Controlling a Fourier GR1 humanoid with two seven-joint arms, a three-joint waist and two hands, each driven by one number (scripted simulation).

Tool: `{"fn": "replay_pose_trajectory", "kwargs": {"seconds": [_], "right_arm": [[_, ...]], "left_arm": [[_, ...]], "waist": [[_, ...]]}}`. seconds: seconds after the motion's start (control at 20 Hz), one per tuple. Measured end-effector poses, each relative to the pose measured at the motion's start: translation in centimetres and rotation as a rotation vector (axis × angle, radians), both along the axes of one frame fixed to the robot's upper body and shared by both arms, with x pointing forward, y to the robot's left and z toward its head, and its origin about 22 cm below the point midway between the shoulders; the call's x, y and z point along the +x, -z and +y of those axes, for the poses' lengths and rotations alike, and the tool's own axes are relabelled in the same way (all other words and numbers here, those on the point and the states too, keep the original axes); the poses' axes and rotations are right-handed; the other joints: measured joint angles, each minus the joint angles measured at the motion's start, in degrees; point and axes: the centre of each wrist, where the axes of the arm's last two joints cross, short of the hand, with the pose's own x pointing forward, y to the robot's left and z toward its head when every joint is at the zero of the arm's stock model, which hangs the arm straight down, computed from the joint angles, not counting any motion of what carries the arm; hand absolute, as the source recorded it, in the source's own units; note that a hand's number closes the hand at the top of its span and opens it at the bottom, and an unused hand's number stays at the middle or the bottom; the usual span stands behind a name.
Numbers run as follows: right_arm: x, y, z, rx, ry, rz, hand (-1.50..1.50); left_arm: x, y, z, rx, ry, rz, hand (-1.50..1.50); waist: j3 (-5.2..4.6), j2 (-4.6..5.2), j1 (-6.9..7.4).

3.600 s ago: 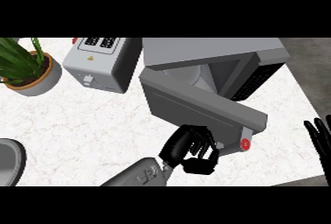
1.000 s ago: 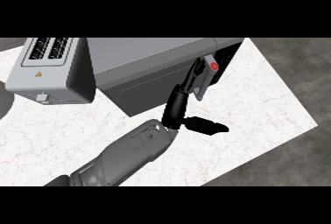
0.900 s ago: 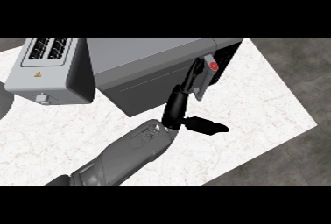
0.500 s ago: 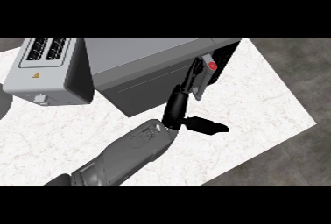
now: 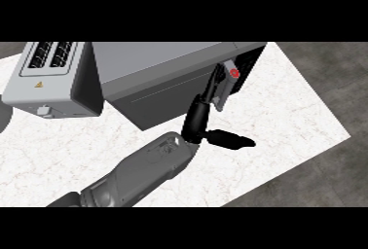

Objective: Pick up the milk, place it into the microwave and close the microwave

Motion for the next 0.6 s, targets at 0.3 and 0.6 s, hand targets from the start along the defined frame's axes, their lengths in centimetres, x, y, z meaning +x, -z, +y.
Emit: {"fn": "replay_pose_trajectory", "kwargs": {"seconds": [0.3, 0.6], "right_arm": [[0.2, -0.5, 0.0, 0.001, -0.015, -0.004, -1.50], [0.2, -0.8, -0.2, 0.003, -0.017, 0.000, -1.50]], "left_arm": [[0.2, -0.3, 0.0, -0.029, 0.002, 0.004, 1.50], [1.8, -1.8, 0.6, 0.069, 0.018, -0.126, -1.50]], "waist": [[-0.01, -0.06, -0.06], [0.64, -0.83, 0.85]]}}
